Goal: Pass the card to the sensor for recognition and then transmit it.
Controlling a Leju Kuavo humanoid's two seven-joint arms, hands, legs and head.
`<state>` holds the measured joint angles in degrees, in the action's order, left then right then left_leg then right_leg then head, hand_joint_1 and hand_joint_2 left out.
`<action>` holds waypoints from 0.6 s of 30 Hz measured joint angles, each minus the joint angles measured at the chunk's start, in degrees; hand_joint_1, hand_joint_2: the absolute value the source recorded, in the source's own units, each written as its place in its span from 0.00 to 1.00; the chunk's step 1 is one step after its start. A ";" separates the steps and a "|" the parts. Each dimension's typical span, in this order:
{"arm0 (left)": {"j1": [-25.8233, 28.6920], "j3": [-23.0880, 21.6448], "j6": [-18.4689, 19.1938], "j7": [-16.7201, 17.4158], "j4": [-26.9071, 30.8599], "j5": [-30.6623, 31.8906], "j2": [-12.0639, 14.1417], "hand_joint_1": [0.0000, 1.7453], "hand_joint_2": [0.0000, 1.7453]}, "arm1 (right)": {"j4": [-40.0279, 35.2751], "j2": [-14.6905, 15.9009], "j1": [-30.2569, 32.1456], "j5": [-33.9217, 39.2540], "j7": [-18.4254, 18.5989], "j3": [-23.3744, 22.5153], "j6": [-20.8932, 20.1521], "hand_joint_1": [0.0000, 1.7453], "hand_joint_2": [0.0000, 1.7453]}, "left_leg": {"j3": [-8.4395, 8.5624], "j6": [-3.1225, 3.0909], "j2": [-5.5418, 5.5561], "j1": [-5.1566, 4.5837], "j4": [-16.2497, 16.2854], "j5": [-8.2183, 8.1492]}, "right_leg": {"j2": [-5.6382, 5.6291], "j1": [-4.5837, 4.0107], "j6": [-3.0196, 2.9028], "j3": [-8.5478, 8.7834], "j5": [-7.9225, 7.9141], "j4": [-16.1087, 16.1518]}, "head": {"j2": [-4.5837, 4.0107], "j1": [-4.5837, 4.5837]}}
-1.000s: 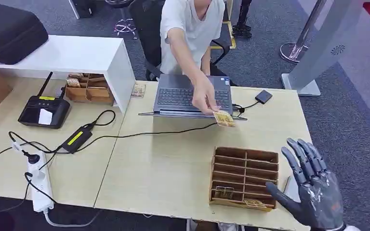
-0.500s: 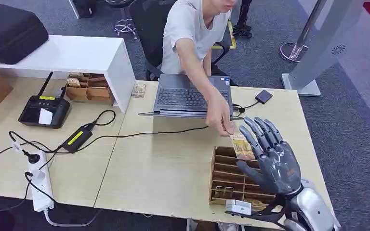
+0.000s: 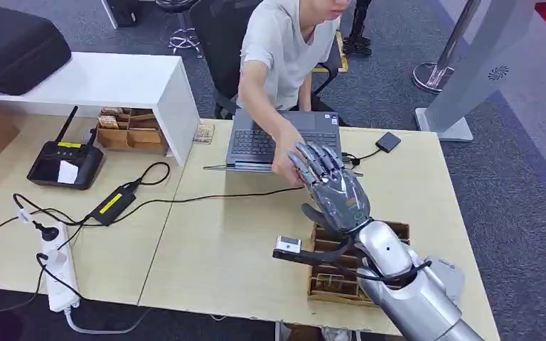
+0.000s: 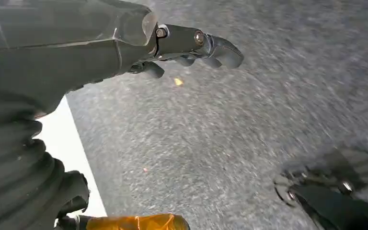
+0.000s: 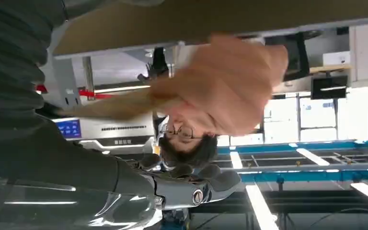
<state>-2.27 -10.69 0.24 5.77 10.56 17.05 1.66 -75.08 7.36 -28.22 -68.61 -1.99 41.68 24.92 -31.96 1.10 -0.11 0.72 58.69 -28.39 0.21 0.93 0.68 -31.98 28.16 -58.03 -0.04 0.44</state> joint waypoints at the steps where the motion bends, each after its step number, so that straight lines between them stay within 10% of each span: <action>1: 0.04 -0.24 0.39 -0.44 0.00 -0.04 0.00 0.00 0.00 | 0.48 -0.20 -0.08 0.20 0.00 0.28 0.09 1.00 1.00 | -0.02 0.00 0.00 0.00 0.00 0.00 | 0.00 0.00 0.00 -0.03 0.00 0.00 | 0.00 -0.02; 5: 0.08 -0.44 2.82 -1.90 0.00 -1.75 0.13 0.00 0.00 | 1.09 -0.52 -0.21 1.60 -0.53 0.87 0.52 1.00 1.00 | -0.11 0.00 0.02 -0.01 0.00 0.00 | 0.00 0.01 0.00 -0.10 0.00 0.01 | 0.00 0.00; 6: 0.10 -0.44 3.52 -2.34 0.00 -2.44 0.13 0.00 1.00 | 1.16 -0.55 -0.23 2.01 -0.66 0.98 0.57 1.00 1.00 | -0.12 0.00 0.03 -0.01 0.00 0.00 | 0.00 0.01 0.00 -0.11 0.00 0.02 | 0.00 0.00; 18: 0.23 0.53 7.63 -4.00 0.00 -4.46 0.57 0.00 1.00 | 0.72 -0.96 -0.25 3.95 -2.49 1.09 0.37 1.00 1.00 | -0.12 0.00 0.03 0.00 0.00 0.00 | 0.00 0.00 0.00 -0.14 0.00 0.00 | 0.00 0.00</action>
<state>-2.05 -10.16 7.87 1.77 10.56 12.59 2.23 -74.36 6.40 -28.47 -64.65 -4.48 42.77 25.29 -32.08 1.10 -0.09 0.72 58.69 -28.39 0.20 0.93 0.68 -32.12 28.16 -58.03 -0.04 0.44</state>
